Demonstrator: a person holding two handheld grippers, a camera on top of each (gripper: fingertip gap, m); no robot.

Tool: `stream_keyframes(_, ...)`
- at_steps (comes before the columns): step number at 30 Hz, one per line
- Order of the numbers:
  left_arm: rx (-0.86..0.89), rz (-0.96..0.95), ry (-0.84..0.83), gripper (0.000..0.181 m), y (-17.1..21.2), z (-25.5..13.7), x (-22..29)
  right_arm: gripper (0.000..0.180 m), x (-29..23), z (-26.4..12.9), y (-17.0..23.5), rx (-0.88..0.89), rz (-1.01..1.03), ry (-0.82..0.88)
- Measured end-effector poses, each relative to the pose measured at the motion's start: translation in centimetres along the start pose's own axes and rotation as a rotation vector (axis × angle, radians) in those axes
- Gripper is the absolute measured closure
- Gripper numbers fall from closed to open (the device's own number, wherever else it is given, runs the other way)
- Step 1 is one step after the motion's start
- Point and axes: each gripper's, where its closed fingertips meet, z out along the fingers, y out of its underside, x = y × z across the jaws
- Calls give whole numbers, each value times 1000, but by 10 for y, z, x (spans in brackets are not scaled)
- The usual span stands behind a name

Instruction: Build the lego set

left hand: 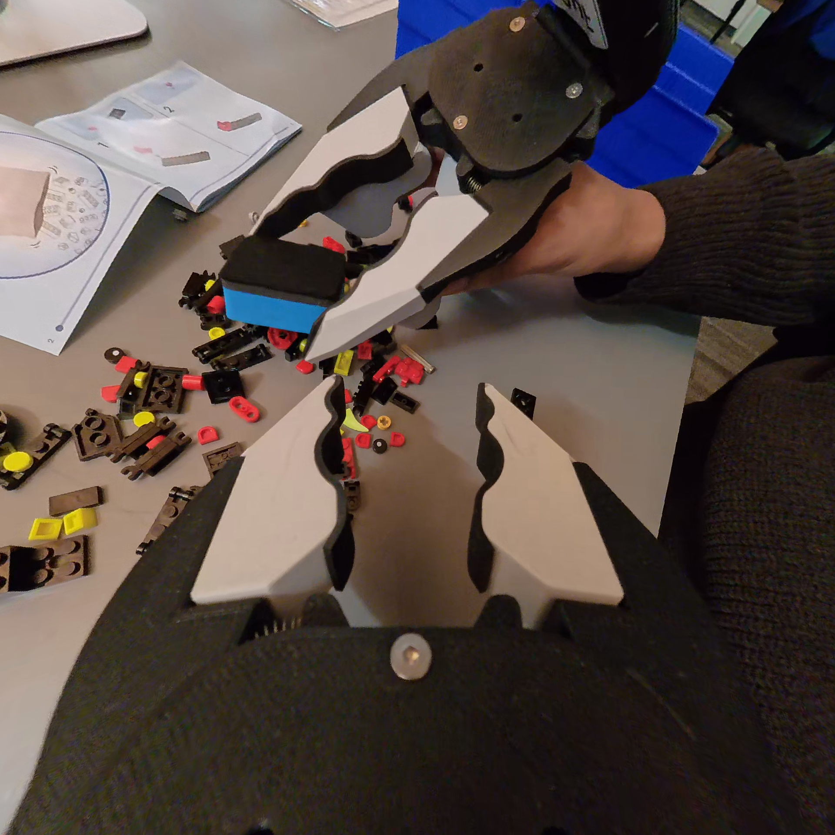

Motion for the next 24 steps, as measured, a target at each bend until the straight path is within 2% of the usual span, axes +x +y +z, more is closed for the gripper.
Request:
stream_keyframes(7, 0, -16, 24, 127, 0, 1, 3, 110, -4, -4, -19, 40, -32, -19)
stream_keyframes(15, 39, 10, 45, 130, -8, 0, 11, 110, -2, 1, -112, 166, -101, -83)
stream_keyframes(19, 116, 55, 65, 134, -22, -7, 20, 110, -1, 40, -144, 98, -146, -139)
stream_keyframes(24, 124, 99, 45, 135, -22, -11, 22, 110, 13, 120, -167, -8, -181, -184)
